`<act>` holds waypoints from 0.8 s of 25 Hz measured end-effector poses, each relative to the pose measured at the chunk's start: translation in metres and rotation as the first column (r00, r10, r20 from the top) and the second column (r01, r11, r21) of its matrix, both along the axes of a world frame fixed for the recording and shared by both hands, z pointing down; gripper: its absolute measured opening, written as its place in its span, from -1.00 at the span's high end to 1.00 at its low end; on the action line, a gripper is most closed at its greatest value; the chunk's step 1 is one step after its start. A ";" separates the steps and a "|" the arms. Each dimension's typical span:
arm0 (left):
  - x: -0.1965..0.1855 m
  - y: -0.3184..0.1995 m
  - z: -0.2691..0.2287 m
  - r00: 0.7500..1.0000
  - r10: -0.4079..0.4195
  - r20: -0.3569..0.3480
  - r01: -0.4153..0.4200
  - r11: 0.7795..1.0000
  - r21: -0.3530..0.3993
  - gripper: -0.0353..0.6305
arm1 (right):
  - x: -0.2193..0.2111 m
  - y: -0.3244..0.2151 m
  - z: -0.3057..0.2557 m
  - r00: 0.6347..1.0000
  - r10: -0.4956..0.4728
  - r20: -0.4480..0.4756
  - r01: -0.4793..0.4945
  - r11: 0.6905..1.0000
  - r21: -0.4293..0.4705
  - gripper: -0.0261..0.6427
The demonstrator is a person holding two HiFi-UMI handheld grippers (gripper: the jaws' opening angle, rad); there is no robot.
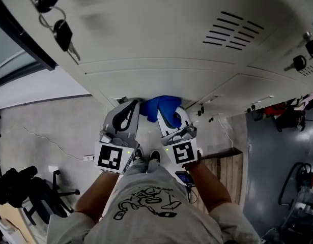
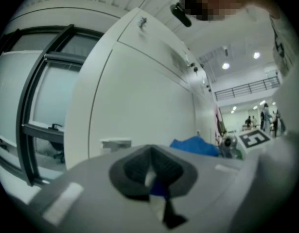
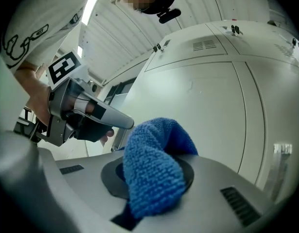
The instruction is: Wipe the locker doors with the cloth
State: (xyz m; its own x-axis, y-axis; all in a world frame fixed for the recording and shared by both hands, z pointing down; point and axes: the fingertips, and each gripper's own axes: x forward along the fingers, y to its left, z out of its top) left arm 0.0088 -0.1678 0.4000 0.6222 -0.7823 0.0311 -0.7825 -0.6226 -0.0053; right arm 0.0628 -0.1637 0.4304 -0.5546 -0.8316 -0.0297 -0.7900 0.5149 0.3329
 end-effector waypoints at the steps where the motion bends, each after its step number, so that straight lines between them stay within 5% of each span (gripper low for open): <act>1: 0.000 -0.001 0.005 1.000 0.002 0.003 -0.002 1.000 -0.008 0.89 | -0.001 -0.001 0.007 1.000 -0.006 -0.001 0.006 1.000 -0.009 0.85; 13: 0.009 0.003 0.062 1.000 0.004 0.025 -0.001 0.993 -0.120 0.89 | -0.009 -0.004 0.102 0.997 -0.073 -0.017 0.070 0.984 -0.161 0.85; 20: 0.015 0.007 0.074 0.999 0.015 0.036 -0.009 0.990 -0.141 0.89 | 0.008 -0.006 0.151 0.992 -0.067 -0.111 0.038 0.969 -0.244 0.85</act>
